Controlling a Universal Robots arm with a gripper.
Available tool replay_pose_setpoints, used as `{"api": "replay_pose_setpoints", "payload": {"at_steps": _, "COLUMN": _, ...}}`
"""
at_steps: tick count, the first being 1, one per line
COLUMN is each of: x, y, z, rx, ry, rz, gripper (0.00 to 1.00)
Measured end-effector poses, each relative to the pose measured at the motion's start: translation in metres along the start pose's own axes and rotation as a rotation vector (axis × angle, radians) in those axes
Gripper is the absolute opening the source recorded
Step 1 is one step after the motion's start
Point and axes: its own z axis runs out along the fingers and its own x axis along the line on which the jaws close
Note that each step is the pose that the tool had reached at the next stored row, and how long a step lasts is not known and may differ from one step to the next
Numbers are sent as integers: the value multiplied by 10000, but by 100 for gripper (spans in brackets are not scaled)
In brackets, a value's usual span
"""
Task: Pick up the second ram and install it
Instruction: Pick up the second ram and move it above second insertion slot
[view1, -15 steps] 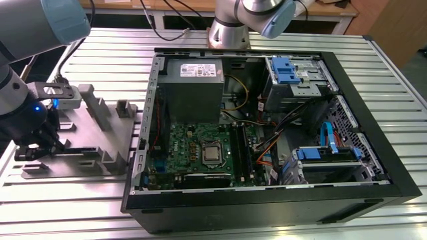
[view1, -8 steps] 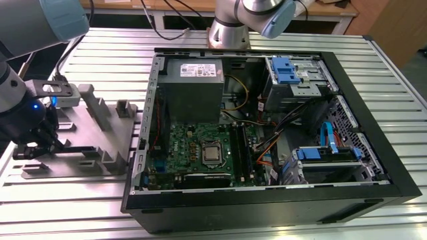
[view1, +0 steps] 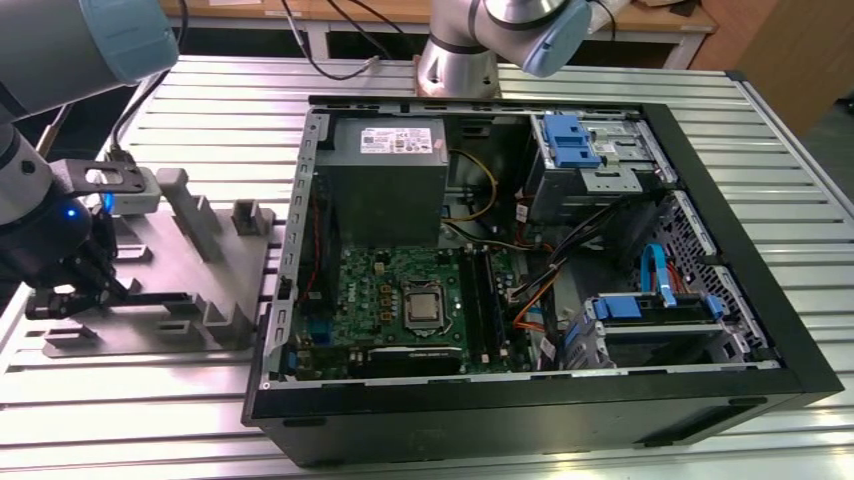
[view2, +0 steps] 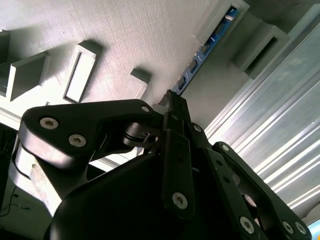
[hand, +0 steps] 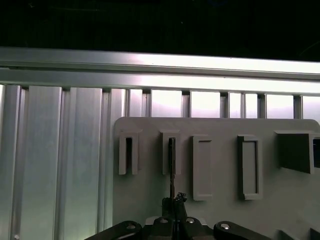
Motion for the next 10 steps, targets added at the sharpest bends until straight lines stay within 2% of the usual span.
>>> {"api": "replay_pose_setpoints", "payload": {"at_steps": 4, "x": -2, "y": 2, "z": -31, "rx": -1, "ry": -2, "rz": 0, "gripper": 11}}
{"api": "replay_pose_setpoints", "payload": {"at_steps": 6, "x": -6, "y": 4, "z": -94, "rx": 1, "ry": -2, "rz": -1, "gripper": 11}}
{"api": "replay_pose_setpoints", "payload": {"at_steps": 10, "x": -18, "y": 12, "z": -271, "rx": 1, "ry": -3, "rz": -1, "gripper": 11}}
